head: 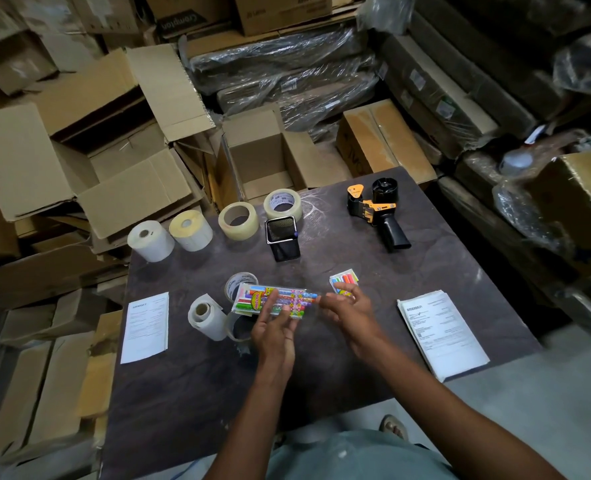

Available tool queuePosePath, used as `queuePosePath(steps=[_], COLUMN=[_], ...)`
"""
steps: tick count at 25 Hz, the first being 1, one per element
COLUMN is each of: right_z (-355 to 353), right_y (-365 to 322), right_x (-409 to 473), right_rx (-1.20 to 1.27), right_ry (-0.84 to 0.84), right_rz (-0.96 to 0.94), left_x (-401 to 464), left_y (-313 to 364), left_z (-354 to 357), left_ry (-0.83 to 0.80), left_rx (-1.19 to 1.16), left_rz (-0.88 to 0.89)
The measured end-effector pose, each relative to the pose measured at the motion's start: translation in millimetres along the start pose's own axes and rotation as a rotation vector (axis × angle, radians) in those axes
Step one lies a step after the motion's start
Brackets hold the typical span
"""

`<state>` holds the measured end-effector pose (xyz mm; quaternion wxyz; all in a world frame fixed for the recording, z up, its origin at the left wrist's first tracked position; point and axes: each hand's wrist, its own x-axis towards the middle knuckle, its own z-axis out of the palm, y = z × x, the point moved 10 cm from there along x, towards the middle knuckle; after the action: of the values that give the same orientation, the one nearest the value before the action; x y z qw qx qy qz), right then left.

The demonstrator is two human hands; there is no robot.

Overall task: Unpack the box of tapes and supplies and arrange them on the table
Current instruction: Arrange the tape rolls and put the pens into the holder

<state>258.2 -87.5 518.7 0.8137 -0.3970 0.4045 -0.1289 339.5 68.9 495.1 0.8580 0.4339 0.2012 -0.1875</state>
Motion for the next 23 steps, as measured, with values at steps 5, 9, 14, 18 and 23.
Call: queuePosePath(steps=[5,9,14,18,23], right_z=[10.2,10.7,15.8,21.9,22.7], right_y=[2.3,19.9,26.2,26.2,28.8], right_x=[-2.4,-2.4,-7.8,-8.9,-10.3], right_rx=[0.175,0.416,0.508,0.549,0.374], right_ry=[-0.058,-0.079,-0.121,-0.205,-0.246], right_rz=[0.050,0.254,0.325,0.352,0.328], left_x=[-2.0,-1.4,-10.5,-13.3,-14.6], left_y=[5.5,18.5,34.4,44.1,49.8], left_z=[3.5,13.2,33.4,42.9,42.3], left_ry=[-0.008,-0.072,-0.183,-0.241,-0.229], left_rx=[0.053,0.135,0.242,0.320,0.394], left_rz=[0.023,0.084,0.193,0.273,0.307])
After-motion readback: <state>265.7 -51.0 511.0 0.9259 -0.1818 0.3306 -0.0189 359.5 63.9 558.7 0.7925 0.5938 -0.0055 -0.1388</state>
